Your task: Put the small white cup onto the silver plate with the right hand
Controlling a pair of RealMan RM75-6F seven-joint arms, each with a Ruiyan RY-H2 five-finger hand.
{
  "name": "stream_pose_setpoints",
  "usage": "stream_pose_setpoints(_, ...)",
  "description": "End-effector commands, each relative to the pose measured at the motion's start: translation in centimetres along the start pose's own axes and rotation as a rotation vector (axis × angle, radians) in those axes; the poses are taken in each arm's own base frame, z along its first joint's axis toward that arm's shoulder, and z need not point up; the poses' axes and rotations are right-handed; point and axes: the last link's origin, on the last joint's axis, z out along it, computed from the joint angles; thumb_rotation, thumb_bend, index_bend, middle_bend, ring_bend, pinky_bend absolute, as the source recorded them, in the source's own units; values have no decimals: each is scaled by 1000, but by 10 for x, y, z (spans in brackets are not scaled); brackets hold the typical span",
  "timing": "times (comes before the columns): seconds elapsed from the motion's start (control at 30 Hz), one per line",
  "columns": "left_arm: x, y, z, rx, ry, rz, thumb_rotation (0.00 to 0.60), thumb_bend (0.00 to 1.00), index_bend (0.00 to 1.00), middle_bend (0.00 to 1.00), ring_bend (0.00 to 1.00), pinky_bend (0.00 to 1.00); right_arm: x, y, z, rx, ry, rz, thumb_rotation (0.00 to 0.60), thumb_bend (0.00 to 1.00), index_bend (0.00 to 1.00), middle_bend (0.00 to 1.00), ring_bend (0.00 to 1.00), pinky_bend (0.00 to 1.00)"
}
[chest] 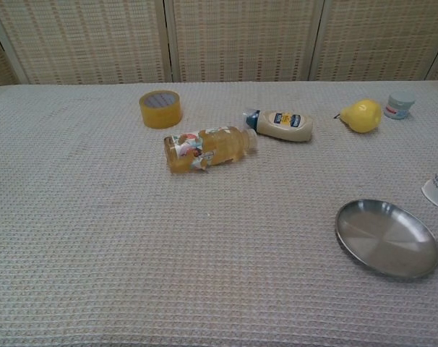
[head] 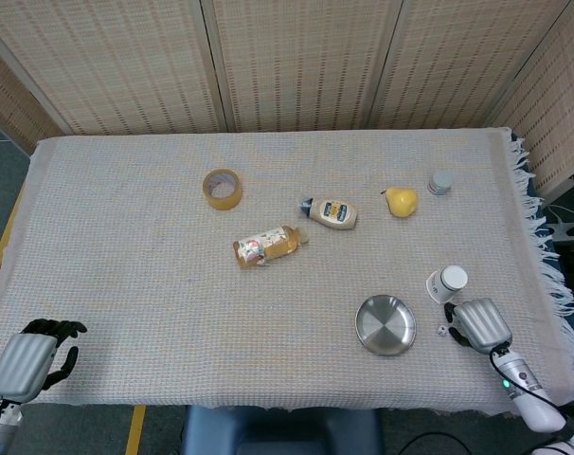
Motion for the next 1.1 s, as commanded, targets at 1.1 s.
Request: stream_pose_setpoints(1.1, -2, 1, 0, -6, -25, 4, 600, 514, 377, 425, 363, 310, -5, -15, 0, 97, 14, 113, 600, 239, 681, 811, 777, 1000)
